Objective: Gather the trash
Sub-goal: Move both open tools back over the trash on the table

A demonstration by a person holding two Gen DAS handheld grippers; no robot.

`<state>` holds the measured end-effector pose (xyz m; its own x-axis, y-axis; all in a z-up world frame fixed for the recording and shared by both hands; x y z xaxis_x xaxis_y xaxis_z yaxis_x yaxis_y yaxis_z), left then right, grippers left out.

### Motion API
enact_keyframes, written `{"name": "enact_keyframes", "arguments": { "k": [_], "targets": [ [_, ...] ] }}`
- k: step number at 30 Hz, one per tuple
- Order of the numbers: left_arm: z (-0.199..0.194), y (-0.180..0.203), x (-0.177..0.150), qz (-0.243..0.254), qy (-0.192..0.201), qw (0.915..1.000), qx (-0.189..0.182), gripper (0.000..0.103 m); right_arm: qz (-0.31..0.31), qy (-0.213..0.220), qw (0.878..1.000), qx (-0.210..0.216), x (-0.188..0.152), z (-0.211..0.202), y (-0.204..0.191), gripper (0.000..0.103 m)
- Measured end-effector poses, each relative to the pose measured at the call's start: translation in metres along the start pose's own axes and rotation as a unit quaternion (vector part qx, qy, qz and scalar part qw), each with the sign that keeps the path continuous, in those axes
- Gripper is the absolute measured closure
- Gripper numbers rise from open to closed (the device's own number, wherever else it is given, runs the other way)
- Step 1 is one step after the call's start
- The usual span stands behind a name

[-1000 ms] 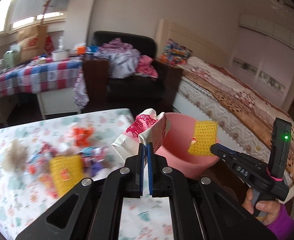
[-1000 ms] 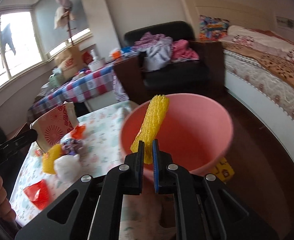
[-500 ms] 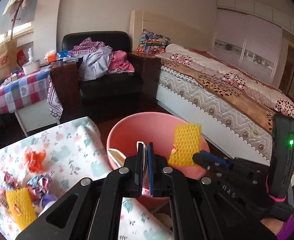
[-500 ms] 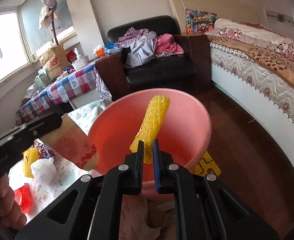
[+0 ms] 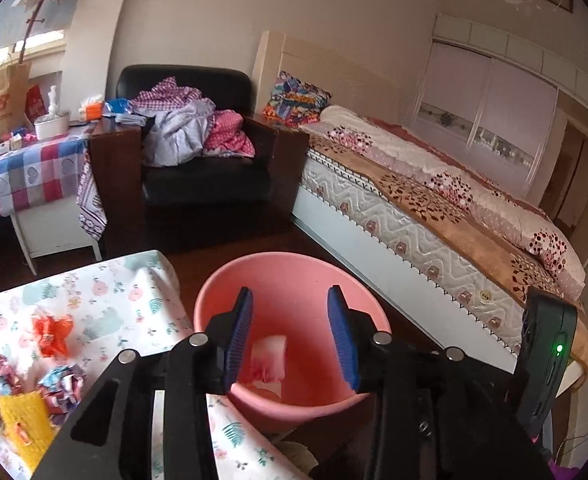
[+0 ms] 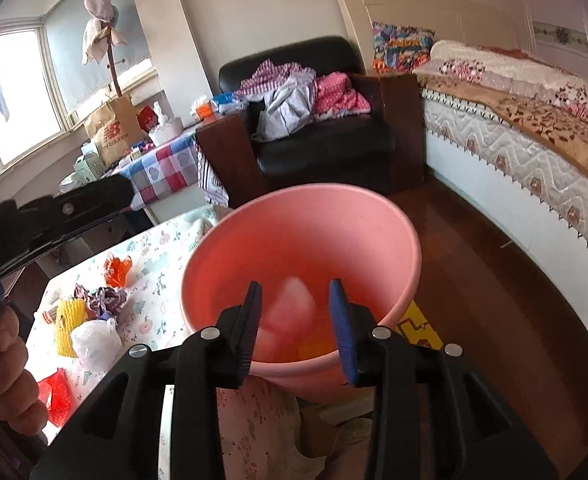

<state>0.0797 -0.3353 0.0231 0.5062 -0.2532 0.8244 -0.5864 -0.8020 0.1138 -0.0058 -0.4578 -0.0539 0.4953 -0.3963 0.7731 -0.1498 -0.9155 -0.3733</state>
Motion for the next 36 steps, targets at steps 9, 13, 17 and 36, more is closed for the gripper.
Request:
{"name": "enact_keyframes", "arguments": {
  "k": [9,13,17,36],
  "targets": [
    [-0.067,-0.05,-0.014,-0.023,0.021,0.9977,0.06,0.061,-0.019,0.021,0.999,0.033,-0.001,-0.025,-0.038,0.067],
    [-0.106,-0.09,-0.034,-0.041,0.023,0.9929,0.11,0.061,-0.058,0.01,0.996,0.063,-0.01,-0.031,-0.073,0.067],
    [-0.139,-0.135,-0.057,-0.073,0.014,0.9865,0.146,0.061,-0.092,-0.006,0.993,0.076,-0.021,-0.032,-0.107,0.067],
    [-0.177,-0.242,-0.187,-0.185,-0.122,0.9493,0.223,0.061,-0.154,-0.139,0.956,0.205,-0.077,0.017,-0.199,0.068]
  ]
}}
Point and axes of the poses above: each gripper's, at about its wrist camera, not at the fingertips, and z roughly the way its jaws point, y to its right, x to its top, the point moved 3 cm from there along z, roughly the way its jaws point, and after that the axes turned 12 degrees about x, right-handed, at the moved point
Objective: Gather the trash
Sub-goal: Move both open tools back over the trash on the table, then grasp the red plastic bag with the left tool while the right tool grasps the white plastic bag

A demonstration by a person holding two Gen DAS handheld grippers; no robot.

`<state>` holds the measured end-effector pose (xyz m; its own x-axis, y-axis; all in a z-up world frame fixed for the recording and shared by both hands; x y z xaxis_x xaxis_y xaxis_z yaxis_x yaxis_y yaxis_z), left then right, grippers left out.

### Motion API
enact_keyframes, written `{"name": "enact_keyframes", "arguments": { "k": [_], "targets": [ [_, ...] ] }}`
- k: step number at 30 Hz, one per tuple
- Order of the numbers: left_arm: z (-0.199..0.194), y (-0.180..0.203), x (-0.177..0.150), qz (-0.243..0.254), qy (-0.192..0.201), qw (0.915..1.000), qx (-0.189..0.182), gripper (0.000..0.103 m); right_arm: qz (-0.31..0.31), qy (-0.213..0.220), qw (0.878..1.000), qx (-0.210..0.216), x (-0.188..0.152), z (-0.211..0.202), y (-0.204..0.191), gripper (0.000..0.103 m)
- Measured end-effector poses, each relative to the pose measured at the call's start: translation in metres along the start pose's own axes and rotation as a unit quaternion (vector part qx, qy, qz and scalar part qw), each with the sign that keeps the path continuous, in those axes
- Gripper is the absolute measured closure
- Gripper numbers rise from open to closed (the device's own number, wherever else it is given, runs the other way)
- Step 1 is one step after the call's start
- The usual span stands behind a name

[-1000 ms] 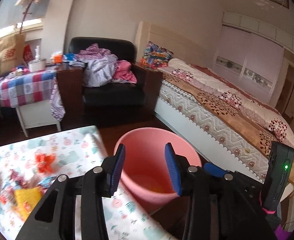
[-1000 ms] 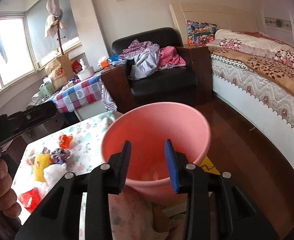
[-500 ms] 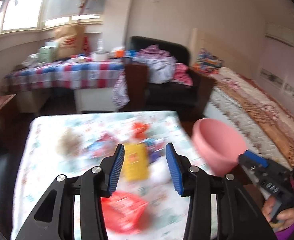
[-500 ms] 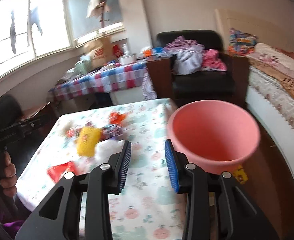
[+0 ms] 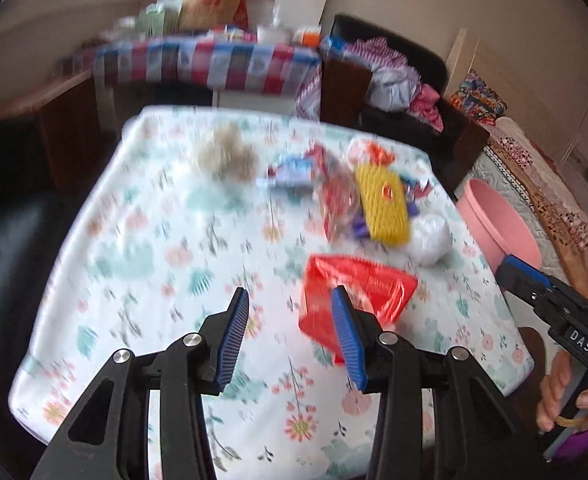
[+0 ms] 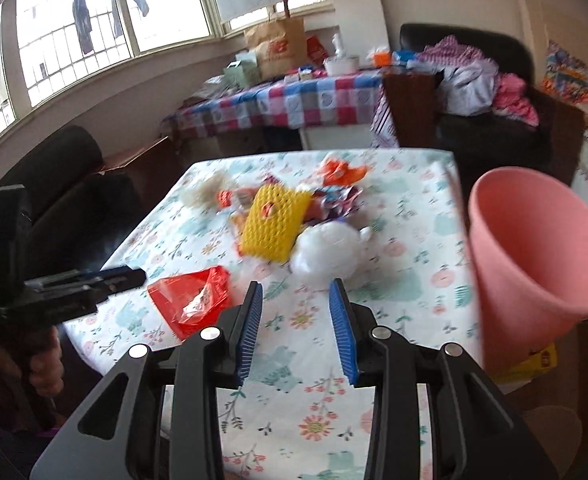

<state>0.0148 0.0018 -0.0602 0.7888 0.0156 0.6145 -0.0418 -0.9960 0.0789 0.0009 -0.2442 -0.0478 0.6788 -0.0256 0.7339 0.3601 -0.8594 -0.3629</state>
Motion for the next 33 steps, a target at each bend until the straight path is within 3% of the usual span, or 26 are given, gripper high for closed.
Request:
{"name": "enact_keyframes", "arguments": {
  "k": [6,14,17,21,24,26,30,33],
  "targets": [
    [0.015,0.009,0.003,-0.019,-0.028,0.9993,-0.016,0.053,0.015,-0.015,1.0,0.013,0.001,0.012,0.008,0.068],
    [0.024,0.007,0.028,-0.091,-0.049,0.9922,-0.07,0.05,0.014,-0.009,1.0,0.022,0.012,0.014,0.011,0.068],
    [0.032,0.005,0.03,-0.099,-0.061,0.9909,-0.067,0.05,0.013,-0.013,1.0,0.024,0.014,0.017,0.012,0.068],
    [0.046,0.004,0.025,-0.087,-0.075,0.9928,-0.033,0.05,0.007,-0.021,1.0,0.02,0.017,0.021,0.015,0.068],
    [0.053,0.007,0.022,-0.091,-0.09,0.9904,-0.054,0.051,0.018,-0.027,0.999,0.02,0.02,0.025,0.02,0.068],
    [0.053,0.014,0.021,-0.08,-0.089,0.9907,-0.065,0.055,0.024,-0.032,0.999,0.023,0.023,0.028,0.023,0.068],
    [0.057,0.022,0.02,-0.065,-0.095,0.9905,-0.075,0.092,0.012,-0.041,0.999,0.023,0.03,0.035,0.02,0.068],
    [0.055,0.018,0.02,-0.071,-0.09,0.9909,-0.072,0.103,0.001,-0.044,0.999,0.023,0.037,0.041,0.017,0.068]
  ]
}}
Point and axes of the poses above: each gripper's, at about its wrist camera, not at the fingertips, and z roughly the way its jaws point, y to its right, x to its top, the point moved 3 cm from there along z, roughly the way its jaws point, and after that the axes turned 12 degrees about x, right-handed, at the moved point
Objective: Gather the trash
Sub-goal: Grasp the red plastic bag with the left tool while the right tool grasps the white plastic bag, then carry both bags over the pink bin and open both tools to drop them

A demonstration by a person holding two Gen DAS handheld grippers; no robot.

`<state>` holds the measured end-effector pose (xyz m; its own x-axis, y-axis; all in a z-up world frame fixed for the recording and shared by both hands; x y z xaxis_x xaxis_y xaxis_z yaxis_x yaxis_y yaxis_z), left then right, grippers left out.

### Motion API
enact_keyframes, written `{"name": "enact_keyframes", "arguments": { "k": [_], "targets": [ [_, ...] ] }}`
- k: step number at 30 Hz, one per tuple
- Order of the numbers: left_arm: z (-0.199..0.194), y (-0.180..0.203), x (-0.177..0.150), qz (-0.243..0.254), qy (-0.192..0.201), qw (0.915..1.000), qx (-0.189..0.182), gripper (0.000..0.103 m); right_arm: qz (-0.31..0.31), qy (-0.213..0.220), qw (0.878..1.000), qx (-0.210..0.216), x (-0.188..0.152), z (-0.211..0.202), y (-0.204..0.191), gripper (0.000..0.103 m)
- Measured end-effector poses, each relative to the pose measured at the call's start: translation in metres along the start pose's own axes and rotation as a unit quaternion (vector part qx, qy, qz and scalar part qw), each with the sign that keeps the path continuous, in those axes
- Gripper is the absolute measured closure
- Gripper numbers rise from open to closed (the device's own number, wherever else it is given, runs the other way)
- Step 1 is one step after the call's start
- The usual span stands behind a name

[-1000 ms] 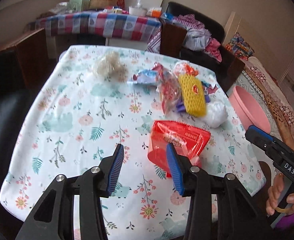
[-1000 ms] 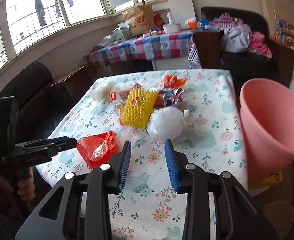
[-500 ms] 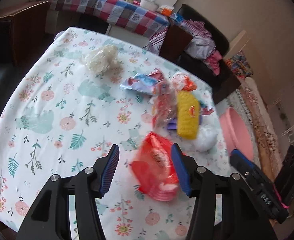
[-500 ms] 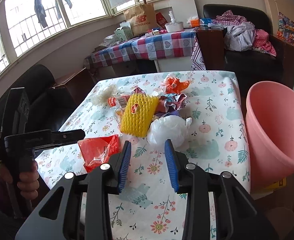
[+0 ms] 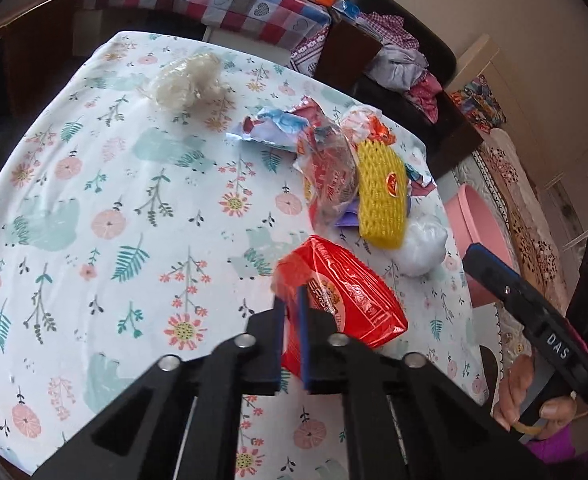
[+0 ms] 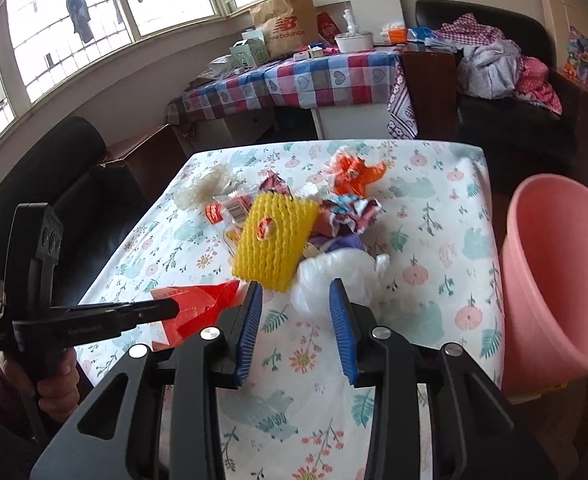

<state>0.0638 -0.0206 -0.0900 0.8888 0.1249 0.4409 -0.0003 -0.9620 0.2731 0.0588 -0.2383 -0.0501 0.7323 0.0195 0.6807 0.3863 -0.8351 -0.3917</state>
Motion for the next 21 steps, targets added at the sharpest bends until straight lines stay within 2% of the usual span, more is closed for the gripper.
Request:
{"name": "enact_keyframes", "arguments": {
  "k": [8,13,14,15,21],
  "targets": [
    [-0.024,-0.018,0.002,-0.008,0.042,0.9991,0.005,0.103,0.021,-0.02,0.999,-0.043,0.004,0.019,0.02,0.065],
    [-0.033,-0.023,0.004,-0.012,0.057,0.9983,0.003,0.103,0.007,-0.028,0.998,-0.057,-0.003,0.033,0.022,0.065],
    [-0.035,-0.023,0.004,-0.011,0.06,0.9981,0.002,0.103,0.009,-0.03,0.998,-0.057,-0.004,0.034,0.023,0.078],
    [-0.037,-0.022,0.004,-0.009,0.064,0.9979,0.003,0.103,0.01,-0.033,0.998,-0.06,-0.006,0.035,0.023,0.086],
    [-0.051,-0.01,0.007,0.011,0.088,0.9961,-0.002,0.103,0.022,-0.004,0.998,-0.055,-0.01,0.009,0.025,0.089]
  ]
}}
Point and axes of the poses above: each gripper's, at about its wrist camera, not at the fingertips, and z roughly the way its jaws point, y to its right, x to its top, the point moved 3 cm from there along z, roughly the way its jaws point, and after that the axes turned 12 degrees about x, right-handed, at the moved point
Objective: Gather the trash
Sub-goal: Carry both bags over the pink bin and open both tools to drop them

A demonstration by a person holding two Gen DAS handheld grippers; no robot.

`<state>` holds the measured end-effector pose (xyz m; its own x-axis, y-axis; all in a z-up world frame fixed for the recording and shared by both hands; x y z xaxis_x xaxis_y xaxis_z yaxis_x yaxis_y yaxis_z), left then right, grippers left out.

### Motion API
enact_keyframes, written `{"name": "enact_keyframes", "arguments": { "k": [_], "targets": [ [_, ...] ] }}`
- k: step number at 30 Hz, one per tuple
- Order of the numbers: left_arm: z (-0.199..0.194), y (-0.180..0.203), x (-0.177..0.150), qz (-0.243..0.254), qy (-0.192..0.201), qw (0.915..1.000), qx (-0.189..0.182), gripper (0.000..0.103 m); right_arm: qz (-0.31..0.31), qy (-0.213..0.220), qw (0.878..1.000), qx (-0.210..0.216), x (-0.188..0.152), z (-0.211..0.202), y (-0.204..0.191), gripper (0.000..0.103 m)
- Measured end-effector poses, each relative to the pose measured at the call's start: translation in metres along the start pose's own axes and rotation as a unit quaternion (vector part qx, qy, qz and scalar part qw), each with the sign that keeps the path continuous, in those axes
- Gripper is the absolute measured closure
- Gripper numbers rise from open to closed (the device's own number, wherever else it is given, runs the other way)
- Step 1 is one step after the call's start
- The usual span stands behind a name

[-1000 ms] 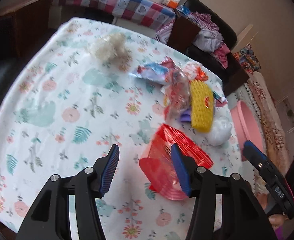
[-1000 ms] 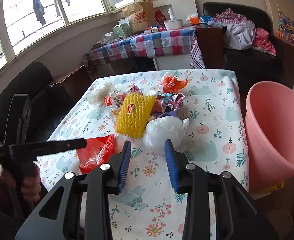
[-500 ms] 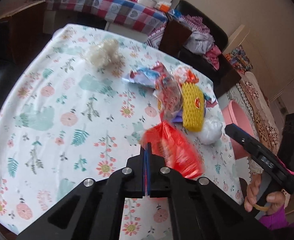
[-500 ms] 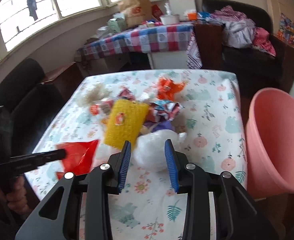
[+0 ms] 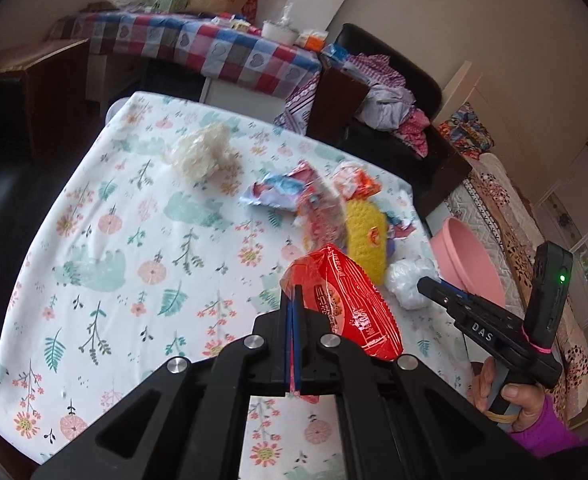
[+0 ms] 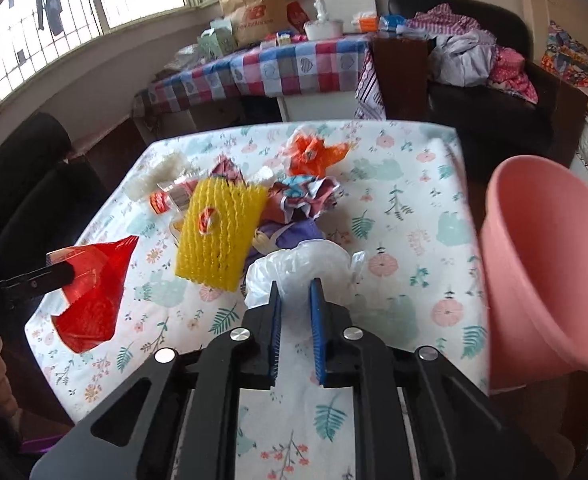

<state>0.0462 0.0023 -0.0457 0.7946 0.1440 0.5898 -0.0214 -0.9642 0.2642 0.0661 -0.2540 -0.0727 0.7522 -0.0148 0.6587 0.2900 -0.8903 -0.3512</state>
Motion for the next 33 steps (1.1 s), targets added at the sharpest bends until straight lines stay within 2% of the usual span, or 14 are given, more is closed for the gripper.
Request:
{"name": "enact_keyframes", "arguments": {
  "k": [6,19,27,33],
  "targets": [
    [-0.01,0.028,0.012,0.019,0.025,0.9993,-0.018,0.103,0.005,0.044,0.999,0.002,0.001,-0.041,0.007,0.089],
    [-0.017,0.132,0.038,0.102,0.074,0.9899,-0.065,0.103,0.036,0.131,0.989,-0.062,0.006,-0.107,0.056,0.089],
    [-0.007,0.198,0.045,0.151,0.085,0.98,-0.098,0.103,0.063,0.16,0.98,-0.102,0.006,-0.13,0.093,0.089],
    [0.015,0.249,0.041,0.186,0.075,0.9732,-0.113,0.103,0.082,0.166,0.975,-0.125,0.001,-0.137,0.117,0.089]
  ]
}}
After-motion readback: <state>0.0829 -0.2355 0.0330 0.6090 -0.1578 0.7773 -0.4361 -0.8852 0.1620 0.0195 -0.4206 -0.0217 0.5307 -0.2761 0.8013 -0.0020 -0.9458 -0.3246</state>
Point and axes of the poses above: each gripper's, at about its wrist camera, not at the fingertips, and z roughly the way its jaws point, y to its right, x to its top, the point moved 3 cm from there along z, roughly the way its jaws point, and after that the axes turned 12 degrees about x, right-handed, at the moved point
